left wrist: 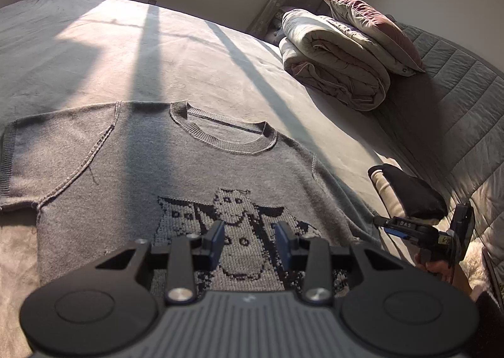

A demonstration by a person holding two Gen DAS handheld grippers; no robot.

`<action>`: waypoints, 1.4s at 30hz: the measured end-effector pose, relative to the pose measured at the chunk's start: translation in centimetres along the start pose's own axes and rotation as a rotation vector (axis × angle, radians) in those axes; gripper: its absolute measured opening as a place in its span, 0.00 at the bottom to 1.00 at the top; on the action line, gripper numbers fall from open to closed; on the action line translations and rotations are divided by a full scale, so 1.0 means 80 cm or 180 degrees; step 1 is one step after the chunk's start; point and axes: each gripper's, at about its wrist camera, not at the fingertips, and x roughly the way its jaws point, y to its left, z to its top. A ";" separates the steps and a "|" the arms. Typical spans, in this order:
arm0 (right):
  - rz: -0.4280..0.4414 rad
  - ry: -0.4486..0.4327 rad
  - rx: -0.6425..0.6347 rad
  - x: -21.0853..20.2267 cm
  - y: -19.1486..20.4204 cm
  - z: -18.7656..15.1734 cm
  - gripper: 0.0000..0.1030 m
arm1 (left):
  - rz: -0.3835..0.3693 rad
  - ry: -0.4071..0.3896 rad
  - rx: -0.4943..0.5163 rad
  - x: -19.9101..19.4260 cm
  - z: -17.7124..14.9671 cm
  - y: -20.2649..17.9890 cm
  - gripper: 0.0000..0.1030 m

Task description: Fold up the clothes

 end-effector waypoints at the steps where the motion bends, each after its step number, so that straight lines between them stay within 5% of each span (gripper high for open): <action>1: -0.0018 -0.0028 -0.0017 0.004 0.001 -0.001 0.46 | -0.0007 0.0031 0.0037 0.015 0.008 -0.011 0.35; 4: -0.0064 -0.0054 -0.0229 0.011 0.010 -0.001 0.41 | -0.0006 0.0104 0.0161 0.066 0.028 -0.043 0.35; 6: -0.0012 -0.0009 -0.0376 0.014 0.014 0.003 0.28 | 0.0027 0.0161 0.0235 0.102 0.040 -0.062 0.35; 7: 0.0025 0.0019 -0.0424 0.014 0.016 0.005 0.11 | 0.0056 0.0186 0.0276 0.118 0.045 -0.070 0.34; 8: 0.0052 0.0037 -0.0442 0.014 0.017 0.009 0.08 | 0.0084 0.0207 0.0320 0.134 0.050 -0.078 0.34; 16: -0.0020 -0.0552 -0.0713 0.014 0.012 0.013 0.06 | 0.0277 0.0233 0.0622 0.259 0.080 -0.109 0.34; 21: -0.0066 -0.0696 -0.0581 0.006 -0.008 0.026 0.06 | 0.0286 0.0007 0.0586 0.303 0.092 -0.091 0.34; 27: -0.0108 -0.0722 -0.0603 0.014 -0.012 0.025 0.05 | 0.0357 -0.0256 0.0761 0.328 0.101 -0.087 0.34; 33: 0.0073 -0.0678 -0.0580 0.015 -0.017 0.026 0.11 | 0.0388 -0.0264 0.0884 0.315 0.096 -0.109 0.34; 42: 0.0645 -0.0497 -0.0290 -0.035 -0.044 0.052 0.27 | -0.0489 -0.0087 0.1666 0.229 0.010 -0.197 0.34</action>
